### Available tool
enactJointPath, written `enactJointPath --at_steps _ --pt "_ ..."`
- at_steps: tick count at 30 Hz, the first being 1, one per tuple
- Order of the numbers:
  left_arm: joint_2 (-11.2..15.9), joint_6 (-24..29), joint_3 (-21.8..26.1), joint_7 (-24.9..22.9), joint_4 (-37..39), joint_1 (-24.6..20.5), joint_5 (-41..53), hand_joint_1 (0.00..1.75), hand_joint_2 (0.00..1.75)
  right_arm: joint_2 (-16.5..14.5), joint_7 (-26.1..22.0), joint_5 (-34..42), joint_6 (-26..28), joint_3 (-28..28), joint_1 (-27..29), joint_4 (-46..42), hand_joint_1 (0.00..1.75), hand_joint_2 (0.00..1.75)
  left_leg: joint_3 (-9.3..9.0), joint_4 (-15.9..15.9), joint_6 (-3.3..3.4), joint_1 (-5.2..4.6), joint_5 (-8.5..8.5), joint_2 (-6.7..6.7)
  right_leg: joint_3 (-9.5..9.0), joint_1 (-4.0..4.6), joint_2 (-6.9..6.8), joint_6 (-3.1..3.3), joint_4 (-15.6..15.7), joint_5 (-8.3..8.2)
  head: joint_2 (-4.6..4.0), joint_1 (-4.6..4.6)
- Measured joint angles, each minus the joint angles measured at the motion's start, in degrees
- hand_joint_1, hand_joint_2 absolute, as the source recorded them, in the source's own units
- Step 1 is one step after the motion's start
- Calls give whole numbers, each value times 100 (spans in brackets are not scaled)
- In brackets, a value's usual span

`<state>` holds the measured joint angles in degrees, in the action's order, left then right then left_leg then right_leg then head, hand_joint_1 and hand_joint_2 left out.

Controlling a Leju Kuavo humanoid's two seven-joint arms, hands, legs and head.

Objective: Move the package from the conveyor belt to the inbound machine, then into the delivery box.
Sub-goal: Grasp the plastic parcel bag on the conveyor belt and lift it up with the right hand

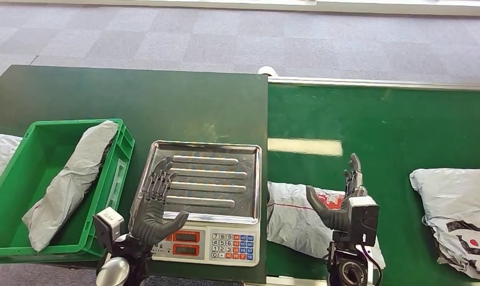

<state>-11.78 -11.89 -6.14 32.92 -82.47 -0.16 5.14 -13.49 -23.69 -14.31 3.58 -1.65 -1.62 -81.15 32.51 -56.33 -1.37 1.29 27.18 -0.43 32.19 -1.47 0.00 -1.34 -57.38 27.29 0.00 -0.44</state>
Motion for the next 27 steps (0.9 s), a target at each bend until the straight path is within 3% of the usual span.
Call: enactJointPath --at_steps 17,19,24,27 --pt "-9 17 61 0 -72 133 -63 0 175 11 10 -152 171 -153 4 8 0 175 0 0 0 0 0 -1 -1 0 0 0 0 0 0 1" --pt "-8 46 63 -12 -87 142 -66 0 175 32 436 -619 291 -188 1 32 0 175 0 0 0 0 0 0 -1 0 0 0 0 0 0 0" --pt "1 142 113 -162 -263 273 -59 0 175 151 2614 -2992 475 -268 3 274 0 175 1 1 0 0 0 0 0 0 0 0 0 0 0 1" --pt "3 140 171 -201 -327 324 -59 0 175 193 3069 -3535 249 -237 3 472 0 175 1 1 0 0 0 -1 1 0 0 0 0 0 0 1"
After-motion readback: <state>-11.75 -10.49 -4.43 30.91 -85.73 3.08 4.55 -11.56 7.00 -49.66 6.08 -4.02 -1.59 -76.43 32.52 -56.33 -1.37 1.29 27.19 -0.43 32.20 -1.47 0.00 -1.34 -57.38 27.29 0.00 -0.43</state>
